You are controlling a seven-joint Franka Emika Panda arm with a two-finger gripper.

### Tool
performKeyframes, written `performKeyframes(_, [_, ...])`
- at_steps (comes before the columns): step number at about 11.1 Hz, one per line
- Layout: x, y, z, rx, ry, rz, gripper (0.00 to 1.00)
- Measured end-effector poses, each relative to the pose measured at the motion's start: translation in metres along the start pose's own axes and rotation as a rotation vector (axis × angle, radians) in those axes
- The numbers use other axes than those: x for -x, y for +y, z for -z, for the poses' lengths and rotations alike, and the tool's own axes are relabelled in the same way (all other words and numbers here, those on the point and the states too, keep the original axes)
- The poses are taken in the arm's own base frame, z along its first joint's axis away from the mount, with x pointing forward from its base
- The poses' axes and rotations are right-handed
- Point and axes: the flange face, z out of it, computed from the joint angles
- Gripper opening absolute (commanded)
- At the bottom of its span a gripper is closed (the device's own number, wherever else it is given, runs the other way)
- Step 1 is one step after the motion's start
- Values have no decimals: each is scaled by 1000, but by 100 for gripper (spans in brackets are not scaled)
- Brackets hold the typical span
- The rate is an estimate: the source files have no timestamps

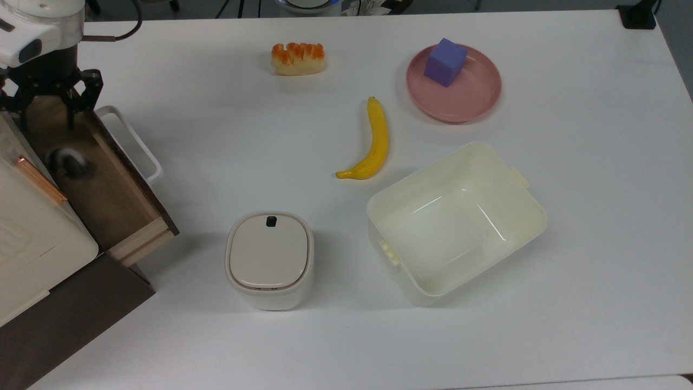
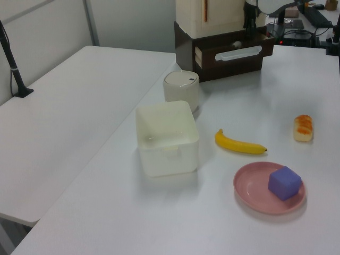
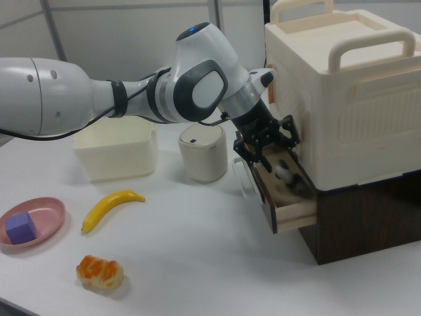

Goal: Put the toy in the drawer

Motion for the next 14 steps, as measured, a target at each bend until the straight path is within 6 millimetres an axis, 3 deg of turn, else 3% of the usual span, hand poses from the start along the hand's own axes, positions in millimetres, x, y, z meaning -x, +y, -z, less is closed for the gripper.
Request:
performKeyframes(2, [-10, -8, 5, -3, 15, 13, 76])
performKeyframes(6, [-48, -55, 20, -76, 14, -5, 76])
performKeyframes(7, [-53, -67, 28, -104, -12, 0, 79])
performKeyframes(8, [-57, -76, 40, -126, -34, -10, 92])
performKeyframes(11, [-75, -111, 78, -200, -43, -160, 100])
performKeyframes(14, [-92, -149, 102, -255, -74, -276, 100])
